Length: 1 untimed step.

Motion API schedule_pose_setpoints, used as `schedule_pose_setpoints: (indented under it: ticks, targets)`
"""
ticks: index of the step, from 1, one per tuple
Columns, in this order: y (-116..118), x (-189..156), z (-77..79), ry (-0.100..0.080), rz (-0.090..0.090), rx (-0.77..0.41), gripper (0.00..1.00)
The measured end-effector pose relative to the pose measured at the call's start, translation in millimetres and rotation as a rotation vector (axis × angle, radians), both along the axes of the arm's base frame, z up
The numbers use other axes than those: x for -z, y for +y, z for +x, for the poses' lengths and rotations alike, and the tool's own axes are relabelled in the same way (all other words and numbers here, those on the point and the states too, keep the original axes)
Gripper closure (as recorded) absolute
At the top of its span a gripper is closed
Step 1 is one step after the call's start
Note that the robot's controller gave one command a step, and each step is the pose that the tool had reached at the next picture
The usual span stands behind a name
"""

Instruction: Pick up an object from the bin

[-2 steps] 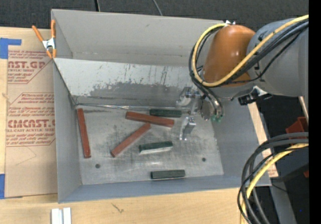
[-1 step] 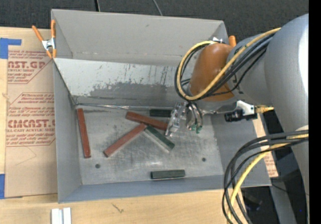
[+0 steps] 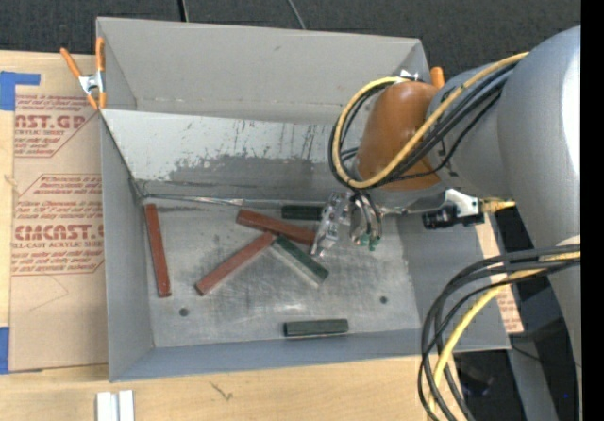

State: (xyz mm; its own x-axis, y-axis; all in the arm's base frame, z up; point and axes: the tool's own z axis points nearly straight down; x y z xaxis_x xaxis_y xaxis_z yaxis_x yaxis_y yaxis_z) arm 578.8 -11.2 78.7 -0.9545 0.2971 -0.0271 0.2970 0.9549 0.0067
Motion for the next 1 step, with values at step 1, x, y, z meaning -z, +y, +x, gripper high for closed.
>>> schedule_pose_setpoints:
  ticks: [1]
  targets:
    - [3.4,-145.6,-5.9,0.025,0.001,-0.029,1.00]
